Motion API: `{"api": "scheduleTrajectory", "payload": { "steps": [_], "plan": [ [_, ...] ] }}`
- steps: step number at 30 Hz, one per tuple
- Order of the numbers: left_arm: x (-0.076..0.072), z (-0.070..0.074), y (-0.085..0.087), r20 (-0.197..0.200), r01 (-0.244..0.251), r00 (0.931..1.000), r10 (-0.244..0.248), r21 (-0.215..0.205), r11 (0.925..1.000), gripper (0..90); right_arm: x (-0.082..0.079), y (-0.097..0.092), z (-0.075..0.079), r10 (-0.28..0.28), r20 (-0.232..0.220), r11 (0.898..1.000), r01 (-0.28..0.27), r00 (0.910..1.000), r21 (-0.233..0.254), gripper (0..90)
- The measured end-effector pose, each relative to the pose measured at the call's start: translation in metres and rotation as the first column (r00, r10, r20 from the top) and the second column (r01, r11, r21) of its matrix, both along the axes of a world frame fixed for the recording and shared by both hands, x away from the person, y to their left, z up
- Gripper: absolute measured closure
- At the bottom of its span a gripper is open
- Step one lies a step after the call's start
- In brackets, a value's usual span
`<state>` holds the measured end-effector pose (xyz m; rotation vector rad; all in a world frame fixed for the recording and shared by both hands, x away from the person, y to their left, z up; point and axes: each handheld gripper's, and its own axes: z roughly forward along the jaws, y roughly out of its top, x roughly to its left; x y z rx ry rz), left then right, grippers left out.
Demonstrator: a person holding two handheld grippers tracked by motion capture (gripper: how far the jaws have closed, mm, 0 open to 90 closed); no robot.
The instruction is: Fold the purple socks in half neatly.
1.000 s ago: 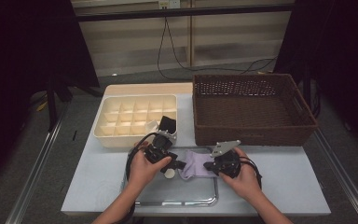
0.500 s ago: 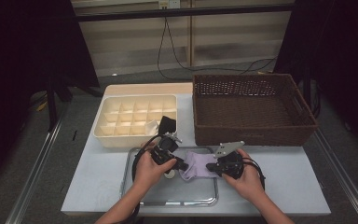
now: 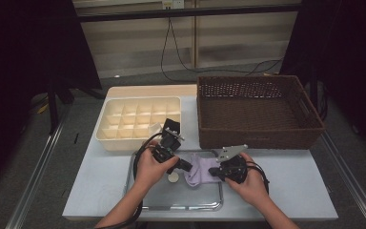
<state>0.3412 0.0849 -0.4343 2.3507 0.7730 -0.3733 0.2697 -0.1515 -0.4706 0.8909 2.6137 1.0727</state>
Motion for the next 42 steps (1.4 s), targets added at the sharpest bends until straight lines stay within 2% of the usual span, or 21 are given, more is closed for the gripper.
{"api": "scheduleTrajectory", "payload": {
  "steps": [2, 4, 7, 8, 10, 11, 13, 20, 22, 24, 27, 29, 33, 36, 42],
  "plan": [
    [0.001, 0.003, 0.001, -0.003, 0.012, 0.9999, -0.013, -0.014, 0.9998, 82.1, 0.001, 0.004, -0.001, 0.006, -0.002, 1.0, -0.006, 1.0, 0.005, 90.0],
    [0.0, 0.006, 0.001, -0.009, -0.002, 1.0, 0.002, -0.011, 0.9999, 82.2, 0.001, 0.007, -0.001, 0.007, -0.004, 1.0, -0.007, 1.0, 0.005, 90.0],
    [0.001, 0.011, 0.001, -0.007, 0.01, 0.9999, -0.01, -0.013, 0.9999, 82.5, 0.001, 0.011, -0.002, 0.016, -0.008, 1.0, -0.016, 0.9998, 0.012, 90.0],
    [0.001, 0.013, 0.001, -0.01, 0.01, 0.9999, -0.011, -0.025, 0.9996, 82.5, 0.001, 0.012, -0.001, 0.011, -0.009, 1.0, -0.011, 0.9999, 0.009, 90.0],
    [0.002, 0.017, -0.001, -0.011, 0.03, 0.9995, -0.03, -0.024, 0.9993, 82.7, 0.001, 0.013, -0.002, 0.015, -0.014, 1.0, -0.015, 0.9998, 0.025, 90.0],
    [0.001, 0.019, -0.002, -0.006, 0.021, 0.9998, -0.021, -0.033, 0.9992, 82.7, 0.002, 0.014, -0.003, 0.014, -0.019, 0.999, -0.014, 0.9997, 0.036, 90.0],
    [0.002, 0.022, -0.005, -0.009, 0.047, 0.9988, -0.048, -0.027, 0.9985, 82.9, 0.002, 0.015, -0.003, 0.014, -0.021, 0.999, -0.013, 0.9997, 0.039, 90.0],
    [0.002, 0.023, -0.012, -0.024, 0.06, 0.9979, -0.06, -0.007, 0.9982, 83.0, 0.001, 0.017, -0.001, 0.024, -0.023, 0.998, -0.023, 0.9994, 0.054, 90.0],
    [0.003, 0.023, -0.013, -0.022, 0.072, 0.9971, -0.072, -0.004, 0.9974, 83.0, 0.001, 0.013, 0.003, 0.02, -0.005, 0.998, -0.02, 0.9998, 0.052, 90.0],
    [0.003, 0.024, -0.013, -0.028, 0.069, 0.9972, -0.069, 0.0, 0.9976, 83.0, 0.0, 0.01, 0.006, 0.015, -0.013, 0.999, -0.014, 0.9998, 0.048, 90.0],
    [0.004, 0.027, -0.015, -0.037, 0.075, 0.9965, -0.075, 0.008, 0.9971, 83.0, 0.0, 0.009, 0.002, 0.016, -0.026, 0.999, -0.014, 0.9995, 0.047, 90.0],
    [0.003, 0.029, -0.016, -0.039, 0.068, 0.9969, -0.068, 0.003, 0.9977, 83.0, 0.0, 0.012, -0.001, 0.021, -0.04, 0.999, -0.02, 0.999, 0.046, 90.0],
    [0.003, 0.03, -0.018, -0.045, 0.076, 0.9961, -0.075, 0.006, 0.9971, 83.1, 0.0, 0.025, -0.003, 0.048, -0.015, 0.998, -0.047, 0.9987, 0.034, 90.0],
    [0.003, 0.03, -0.018, -0.045, 0.067, 0.9967, -0.067, 0.007, 0.9977, 83.2, 0.0, 0.029, -0.003, 0.065, -0.023, 0.997, -0.064, 0.9976, 0.046, 90.0],
    [0.003, 0.028, -0.019, -0.046, 0.08, 0.9958, -0.079, 0.014, 0.9967, 83.2, 0.0, 0.013, 0.007, 0.038, -0.007, 0.998, -0.038, 0.9992, 0.048, 90.0]
  ]
}}
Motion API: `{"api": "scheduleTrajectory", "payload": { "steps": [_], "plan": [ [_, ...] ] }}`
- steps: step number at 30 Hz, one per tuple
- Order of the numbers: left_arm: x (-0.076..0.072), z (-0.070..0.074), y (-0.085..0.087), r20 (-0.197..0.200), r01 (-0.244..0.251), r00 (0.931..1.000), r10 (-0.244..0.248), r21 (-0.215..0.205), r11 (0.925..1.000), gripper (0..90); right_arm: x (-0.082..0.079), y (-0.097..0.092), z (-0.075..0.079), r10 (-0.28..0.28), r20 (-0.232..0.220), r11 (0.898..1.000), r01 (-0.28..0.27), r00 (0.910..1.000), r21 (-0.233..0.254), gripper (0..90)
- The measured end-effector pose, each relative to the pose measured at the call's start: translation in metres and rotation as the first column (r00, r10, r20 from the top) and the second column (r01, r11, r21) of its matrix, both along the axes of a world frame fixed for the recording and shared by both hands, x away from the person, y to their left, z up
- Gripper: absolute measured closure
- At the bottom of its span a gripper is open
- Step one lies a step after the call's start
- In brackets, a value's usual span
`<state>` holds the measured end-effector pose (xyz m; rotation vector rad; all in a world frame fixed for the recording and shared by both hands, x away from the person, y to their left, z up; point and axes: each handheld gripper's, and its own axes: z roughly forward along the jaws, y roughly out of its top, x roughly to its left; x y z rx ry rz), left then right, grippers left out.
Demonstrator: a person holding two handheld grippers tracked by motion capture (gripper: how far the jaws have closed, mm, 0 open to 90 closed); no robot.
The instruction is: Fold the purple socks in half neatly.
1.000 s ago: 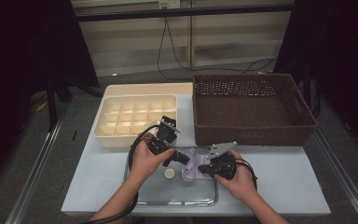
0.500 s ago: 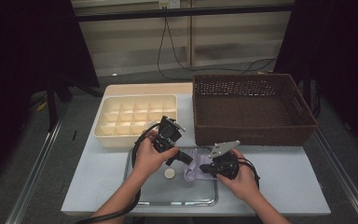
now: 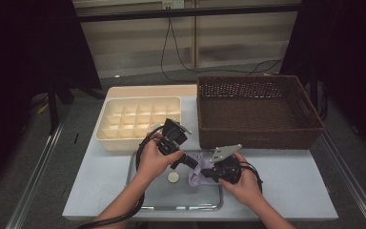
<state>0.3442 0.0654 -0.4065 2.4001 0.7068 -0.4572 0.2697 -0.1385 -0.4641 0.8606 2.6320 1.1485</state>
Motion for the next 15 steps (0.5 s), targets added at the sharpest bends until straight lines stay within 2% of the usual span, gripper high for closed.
{"api": "scheduleTrajectory", "payload": {
  "steps": [3, 4, 5, 7, 10, 11, 12, 13, 15],
  "plan": [
    [0.001, 0.0, -0.003, 0.0, -0.003, 1.0, 0.003, 0.0, 1.0, 83.2, 0.001, -0.013, 0.005, -0.028, -0.002, 0.999, 0.028, 0.9996, 0.015, 90.0],
    [0.0, 0.0, -0.004, 0.002, -0.016, 0.9999, 0.016, -0.005, 0.9999, 83.2, 0.001, -0.018, 0.007, -0.035, -0.001, 0.999, 0.036, 0.9994, 0.008, 90.0],
    [0.001, 0.0, -0.004, -0.004, 0.0, 1.0, 0.0, 0.005, 1.0, 83.2, 0.001, -0.021, 0.007, -0.045, -0.002, 0.999, 0.045, 0.999, 0.001, 90.0],
    [0.001, -0.001, -0.007, -0.007, 0.0, 1.0, 0.0, 0.006, 1.0, 83.2, 0.001, -0.027, 0.006, -0.049, -0.012, 0.999, 0.049, 0.9987, -0.011, 90.0],
    [0.001, 0.0, -0.01, -0.004, 0.008, 1.0, -0.008, 0.007, 0.9999, 83.2, 0.001, -0.03, -0.002, -0.056, -0.035, 0.998, 0.054, 0.9978, -0.036, 90.0],
    [0.001, 0.0, -0.011, -0.002, 0.011, 0.9999, -0.011, 0.003, 0.9999, 83.2, 0.001, -0.03, -0.004, -0.055, -0.035, 0.998, 0.054, 0.9979, -0.019, 90.0],
    [0.0, 0.0, -0.013, -0.004, 0.0, 1.0, 0.0, -0.005, 1.0, 83.2, 0.001, -0.03, -0.003, -0.052, -0.033, 0.998, 0.052, 0.9981, -0.027, 90.0],
    [0.001, 0.001, -0.013, 0.0, 0.009, 1.0, -0.009, -0.001, 1.0, 83.2, 0.001, -0.029, -0.002, -0.048, -0.03, 0.998, 0.047, 0.9984, -0.04, 90.0],
    [0.0, 0.002, -0.016, 0.002, 0.011, 0.9999, -0.011, 0.002, 0.9999, 83.2, 0.001, -0.027, -0.004, -0.049, -0.027, 0.998, 0.048, 0.9984, -0.033, 90.0]
  ]
}}
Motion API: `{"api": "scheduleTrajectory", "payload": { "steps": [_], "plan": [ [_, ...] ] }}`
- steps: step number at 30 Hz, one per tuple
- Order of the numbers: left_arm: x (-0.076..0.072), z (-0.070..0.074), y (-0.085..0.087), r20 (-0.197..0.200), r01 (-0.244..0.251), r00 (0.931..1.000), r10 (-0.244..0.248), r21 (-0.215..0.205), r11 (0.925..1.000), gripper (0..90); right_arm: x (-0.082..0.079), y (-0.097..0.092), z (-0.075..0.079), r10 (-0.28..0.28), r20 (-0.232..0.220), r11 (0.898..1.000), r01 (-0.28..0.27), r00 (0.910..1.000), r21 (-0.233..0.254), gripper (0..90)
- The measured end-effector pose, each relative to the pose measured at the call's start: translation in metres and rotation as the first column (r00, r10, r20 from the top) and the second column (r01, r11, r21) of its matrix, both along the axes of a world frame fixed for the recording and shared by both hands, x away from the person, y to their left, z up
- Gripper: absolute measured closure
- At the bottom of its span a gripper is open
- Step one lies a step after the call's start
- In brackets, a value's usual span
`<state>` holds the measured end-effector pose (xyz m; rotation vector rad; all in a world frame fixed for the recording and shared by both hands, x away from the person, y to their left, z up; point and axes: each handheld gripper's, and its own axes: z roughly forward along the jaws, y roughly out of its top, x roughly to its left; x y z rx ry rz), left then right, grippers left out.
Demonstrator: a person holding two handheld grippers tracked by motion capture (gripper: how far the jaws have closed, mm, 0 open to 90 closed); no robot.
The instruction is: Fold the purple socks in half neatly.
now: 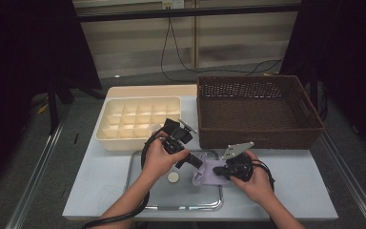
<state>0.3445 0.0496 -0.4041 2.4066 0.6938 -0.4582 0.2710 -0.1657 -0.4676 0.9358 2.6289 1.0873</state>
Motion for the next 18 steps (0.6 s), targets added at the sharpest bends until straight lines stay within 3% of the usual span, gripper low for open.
{"api": "scheduleTrajectory", "payload": {
  "steps": [9, 11, 16, 18],
  "plan": [
    [-0.001, 0.0, -0.013, -0.011, 0.02, 0.9997, -0.02, 0.002, 0.9998, 83.2, -0.001, 0.007, -0.002, 0.019, -0.006, 1.0, -0.019, 0.9998, 0.002, 90.0],
    [-0.001, -0.002, -0.016, -0.013, 0.008, 0.9999, -0.008, -0.008, 0.9999, 83.2, -0.001, 0.005, 0.0, 0.016, -0.006, 1.0, -0.016, 0.9999, 0.003, 90.0],
    [0.001, -0.005, -0.021, -0.01, 0.032, 0.9994, -0.032, 0.0, 0.9995, 83.2, 0.001, -0.009, 0.009, -0.016, 0.01, 1.0, 0.016, 0.9998, 0.006, 90.0],
    [0.0, -0.006, -0.024, -0.014, 0.029, 0.9995, -0.029, -0.005, 0.9996, 83.2, 0.001, -0.012, 0.006, -0.023, -0.005, 1.0, 0.023, 0.9997, -0.02, 90.0]
  ]
}}
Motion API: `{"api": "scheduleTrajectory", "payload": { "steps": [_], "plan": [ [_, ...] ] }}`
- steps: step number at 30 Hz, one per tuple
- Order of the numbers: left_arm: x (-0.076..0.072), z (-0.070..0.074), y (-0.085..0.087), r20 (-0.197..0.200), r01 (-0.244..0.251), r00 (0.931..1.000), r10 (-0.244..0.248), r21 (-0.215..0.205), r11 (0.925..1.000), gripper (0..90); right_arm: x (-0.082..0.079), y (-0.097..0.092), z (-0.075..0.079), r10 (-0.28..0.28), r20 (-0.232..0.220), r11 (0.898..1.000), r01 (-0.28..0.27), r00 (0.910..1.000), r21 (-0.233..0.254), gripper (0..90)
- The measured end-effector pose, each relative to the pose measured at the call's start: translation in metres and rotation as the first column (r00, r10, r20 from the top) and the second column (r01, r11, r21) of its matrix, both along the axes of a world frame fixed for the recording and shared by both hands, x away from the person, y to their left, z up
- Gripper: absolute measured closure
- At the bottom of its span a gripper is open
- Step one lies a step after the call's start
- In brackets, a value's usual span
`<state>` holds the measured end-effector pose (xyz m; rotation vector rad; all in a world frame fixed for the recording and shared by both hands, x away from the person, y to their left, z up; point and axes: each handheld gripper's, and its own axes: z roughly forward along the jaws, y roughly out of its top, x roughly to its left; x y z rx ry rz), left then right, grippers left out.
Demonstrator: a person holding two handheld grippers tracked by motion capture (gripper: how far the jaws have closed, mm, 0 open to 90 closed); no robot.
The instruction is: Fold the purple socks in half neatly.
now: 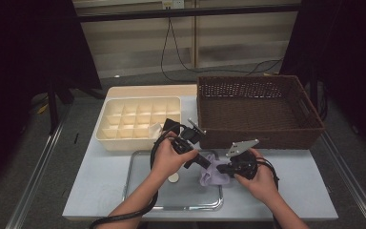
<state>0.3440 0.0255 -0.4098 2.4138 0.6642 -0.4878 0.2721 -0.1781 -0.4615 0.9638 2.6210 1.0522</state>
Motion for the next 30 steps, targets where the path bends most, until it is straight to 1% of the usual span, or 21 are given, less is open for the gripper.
{"api": "scheduleTrajectory", "payload": {
  "steps": [1, 2, 5, 7, 9, 10, 11, 13, 15, 17, 18, 19, 20, 21, 23, 24, 27, 28, 29, 30],
  "plan": [
    [0.0, 0.0, -0.001, 0.007, 0.009, 0.9999, -0.009, 0.002, 1.0, 83.2, 0.0, 0.0, -0.003, 0.002, -0.008, 1.0, -0.002, 1.0, -0.008, 90.0],
    [0.0, 0.001, -0.003, 0.005, 0.005, 1.0, -0.005, -0.002, 1.0, 83.2, 0.0, 0.0, -0.006, 0.004, -0.021, 1.0, -0.004, 0.9998, -0.013, 90.0],
    [0.0, 0.004, -0.006, 0.013, 0.005, 0.9999, -0.005, -0.016, 0.9999, 83.2, 0.001, -0.001, -0.008, 0.003, -0.021, 1.0, -0.003, 0.9998, -0.005, 90.0],
    [0.0, 0.005, -0.01, 0.012, 0.005, 0.9999, -0.005, -0.02, 0.9998, 83.1, 0.0, 0.0, -0.008, 0.002, -0.016, 1.0, -0.002, 0.9999, -0.015, 90.0],
    [0.001, 0.003, -0.014, 0.019, 0.014, 0.9997, -0.014, -0.024, 0.9996, 83.2, 0.0, -0.001, -0.009, 0.0, -0.02, 1.0, 0.0, 0.9998, -0.01, 90.0],
    [0.0, 0.002, -0.016, 0.016, 0.004, 0.9999, -0.004, -0.029, 0.9996, 83.2, 0.001, -0.002, -0.009, 0.002, -0.023, 1.0, -0.002, 0.9997, 0.002, 90.0],
    [0.0, 0.001, -0.017, 0.009, 0.009, 0.9999, -0.009, -0.025, 0.9996, 83.2, 0.001, -0.002, -0.01, -0.006, -0.022, 1.0, 0.006, 0.9997, 0.002, 90.0],
    [0.0, -0.002, -0.021, 0.007, 0.004, 1.0, -0.004, -0.03, 0.9995, 83.2, 0.001, -0.003, -0.01, 0.002, -0.022, 1.0, -0.001, 0.9997, 0.012, 90.0],
    [0.0, -0.005, -0.023, 0.001, 0.006, 1.0, -0.006, -0.033, 0.9994, 83.2, 0.001, -0.003, -0.011, 0.0, -0.022, 1.0, 0.0, 0.9997, 0.018, 90.0],
    [0.001, -0.006, -0.025, 0.004, 0.023, 0.9997, -0.022, -0.029, 0.9993, 83.1, 0.001, -0.003, -0.011, 0.0, -0.026, 1.0, 0.001, 0.9997, 0.022, 90.0],
    [0.001, -0.006, -0.026, 0.003, 0.016, 0.9999, -0.016, -0.028, 0.9995, 83.1, 0.001, -0.004, -0.011, -0.001, -0.025, 1.0, 0.001, 0.9997, 0.021, 90.0],
    [0.002, -0.007, -0.027, 0.009, 0.018, 0.9998, -0.018, -0.024, 0.9996, 83.2, 0.001, -0.004, -0.011, 0.001, -0.027, 1.0, 0.0, 0.9996, 0.022, 90.0],
    [0.002, -0.008, -0.028, 0.007, 0.019, 0.9998, -0.019, -0.022, 0.9996, 83.2, 0.001, -0.004, -0.01, 0.0, -0.028, 1.0, 0.0, 0.9996, 0.023, 90.0],
    [0.002, -0.009, -0.028, 0.004, 0.009, 0.9999, -0.009, -0.022, 0.9997, 83.2, 0.001, -0.005, -0.008, 0.0, -0.031, 1.0, 0.001, 0.9995, 0.018, 90.0],
    [0.002, -0.01, -0.028, 0.0, 0.01, 0.9999, -0.01, -0.022, 0.9997, 83.2, 0.001, -0.007, -0.004, 0.0, -0.018, 1.0, 0.0, 0.9998, 0.018, 90.0],
    [0.002, -0.011, -0.028, -0.001, -0.002, 1.0, 0.002, -0.029, 0.9996, 83.2, 0.001, -0.008, -0.002, -0.002, -0.014, 1.0, 0.002, 0.9999, 0.019, 90.0],
    [0.002, -0.01, -0.027, 0.0, -0.003, 1.0, 0.003, -0.029, 0.9996, 83.2, 0.001, -0.013, 0.001, -0.017, -0.011, 1.0, 0.017, 0.9998, 0.007, 90.0],
    [0.002, -0.009, -0.027, 0.002, 0.007, 1.0, -0.007, -0.03, 0.9995, 83.2, 0.001, -0.015, 0.001, -0.017, -0.016, 1.0, 0.017, 0.9997, 0.006, 90.0],
    [0.002, -0.008, -0.028, 0.007, 0.002, 1.0, -0.002, -0.028, 0.9996, 83.3, 0.001, -0.016, 0.001, -0.022, -0.02, 1.0, 0.021, 0.9996, -0.004, 90.0],
    [0.002, -0.007, -0.028, 0.011, 0.009, 0.9999, -0.009, -0.026, 0.9996, 83.3, 0.001, -0.017, 0.001, -0.025, -0.027, 1.0, 0.024, 0.9993, -0.012, 90.0]
  ]
}}
